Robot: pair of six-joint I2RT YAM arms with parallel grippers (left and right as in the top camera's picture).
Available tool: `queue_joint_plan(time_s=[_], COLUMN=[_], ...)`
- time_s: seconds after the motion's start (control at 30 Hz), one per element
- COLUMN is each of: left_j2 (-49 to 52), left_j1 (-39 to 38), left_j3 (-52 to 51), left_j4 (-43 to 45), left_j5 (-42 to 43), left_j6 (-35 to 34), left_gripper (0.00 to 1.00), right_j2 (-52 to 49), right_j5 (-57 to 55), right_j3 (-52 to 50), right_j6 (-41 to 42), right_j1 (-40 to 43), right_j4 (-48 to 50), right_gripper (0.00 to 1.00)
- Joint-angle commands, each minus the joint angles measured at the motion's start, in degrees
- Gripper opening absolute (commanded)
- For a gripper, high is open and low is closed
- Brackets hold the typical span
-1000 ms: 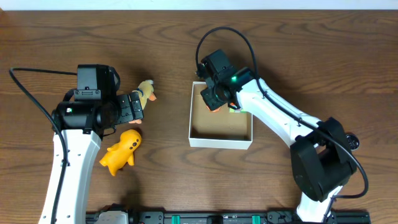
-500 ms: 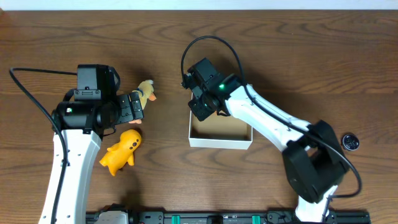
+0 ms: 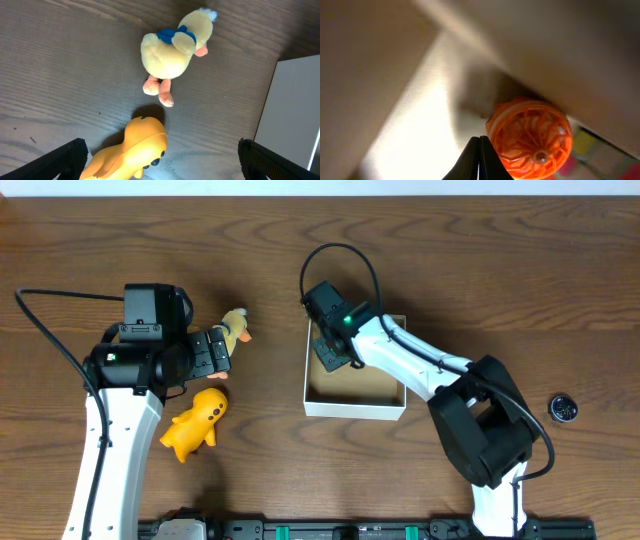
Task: Pack container
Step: 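Carry the orange part into the box beside the cube and release, then move the right gripper to the black round part and grasp it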
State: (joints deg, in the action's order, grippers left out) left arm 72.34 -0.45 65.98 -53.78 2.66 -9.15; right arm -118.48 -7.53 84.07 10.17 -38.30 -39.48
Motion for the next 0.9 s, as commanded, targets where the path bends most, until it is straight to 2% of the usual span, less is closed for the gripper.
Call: queue_joint_plan(time_s=[0.0,0.2,0.3,0.57,0.6,0.63,0.67,0.73,0.83,0.87], left_j2=[0.28,0.28,0.28,0.28,0.28,0.28,0.28,0.28,0.28,0.28], left_j1=[-0.13,-0.13,-0.13,-0.13,-0.13,-0.13,-0.13,-0.13,-0.13,-0.13], left_j3=[1.01,1.01,1.01,1.01,1.01,1.01,1.01,1.01,1.01,1.01], left_j4=[-0.24,-0.22,-0.2,-0.17,-0.2,-0.2,-0.2,-0.2,-0.2,-0.2], left_j5=[-0.09,-0.09,-0.09,-0.09,-0.09,-0.09,-0.09,-0.09,-0.09,-0.09], left_j6=[0.52,0.52,0.52,0.52,0.52,0.52,0.55,0.52,0.52,0.52], left_gripper=[0.98,0.98,0.98,0.98,0.98,0.98,0.98,0.98,0.98,0.98], right_j2=[-0.7,-0.68,0.11,11.37,13.55,15.91,17.86,22.14,27.58,28.61], right_j5=[-4.55,-4.24,-2.16,-1.29,-3.08,-4.72,-5.84,-6.21,-5.92,-5.73], right_j3=[0.46,0.48,0.9,6.71,7.28,7.67,7.78,7.78,7.78,7.76], right_j6=[3.32,3.32,0.44,0.74,2.21,3.72,5.27,8.5,14.84,16.52], right_j1=[0.79,0.52,-0.07,1.84,3.06,4.5,6.1,10.49,19.74,22.82], right_j4=[-0.02,0.07,-0.66,-7.41,-8.28,-9.22,-9.88,-11.8,-16.92,-18.78], right_gripper=[0.03,0.04,0.05,0.12,0.14,0.21,0.33,0.37,0.55,0.65])
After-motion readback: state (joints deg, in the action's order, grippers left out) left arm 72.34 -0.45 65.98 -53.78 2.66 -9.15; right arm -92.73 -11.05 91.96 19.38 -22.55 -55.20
